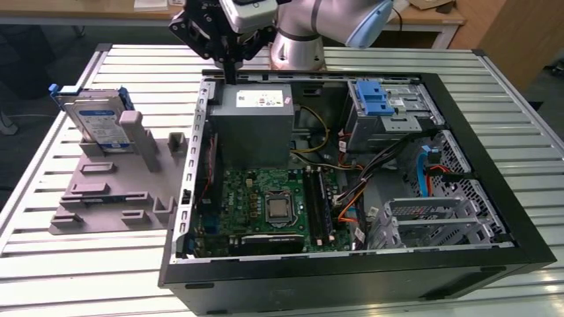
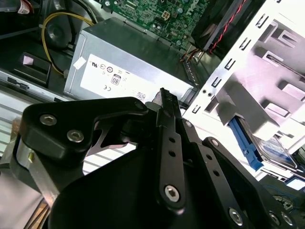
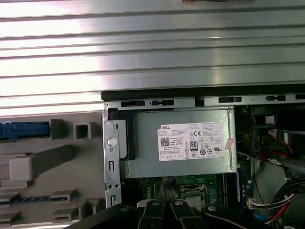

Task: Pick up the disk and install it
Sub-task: 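Reach for the disk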

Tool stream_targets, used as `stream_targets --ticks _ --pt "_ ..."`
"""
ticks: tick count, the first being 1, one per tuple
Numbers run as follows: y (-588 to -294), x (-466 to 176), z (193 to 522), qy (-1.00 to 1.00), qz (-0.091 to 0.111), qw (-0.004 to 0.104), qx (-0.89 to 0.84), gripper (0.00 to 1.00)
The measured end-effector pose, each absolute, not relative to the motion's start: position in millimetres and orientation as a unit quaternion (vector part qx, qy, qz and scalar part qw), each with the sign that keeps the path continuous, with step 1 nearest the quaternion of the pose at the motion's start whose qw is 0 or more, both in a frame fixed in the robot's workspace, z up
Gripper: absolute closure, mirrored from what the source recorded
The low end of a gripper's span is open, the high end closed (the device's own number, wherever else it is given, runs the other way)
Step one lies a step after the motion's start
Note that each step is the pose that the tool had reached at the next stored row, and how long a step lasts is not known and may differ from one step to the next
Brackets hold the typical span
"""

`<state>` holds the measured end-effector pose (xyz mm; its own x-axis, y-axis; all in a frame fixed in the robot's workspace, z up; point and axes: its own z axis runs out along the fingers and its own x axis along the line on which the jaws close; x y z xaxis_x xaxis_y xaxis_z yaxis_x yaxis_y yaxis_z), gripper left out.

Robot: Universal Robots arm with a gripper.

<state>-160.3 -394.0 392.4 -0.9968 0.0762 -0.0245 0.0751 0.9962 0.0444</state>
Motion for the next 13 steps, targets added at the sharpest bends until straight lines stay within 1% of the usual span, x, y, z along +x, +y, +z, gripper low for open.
stream_targets --ticks 13 --pt "-393.9 -166.3 392.1 0.999 0.022 0.013 0.038 0.89"
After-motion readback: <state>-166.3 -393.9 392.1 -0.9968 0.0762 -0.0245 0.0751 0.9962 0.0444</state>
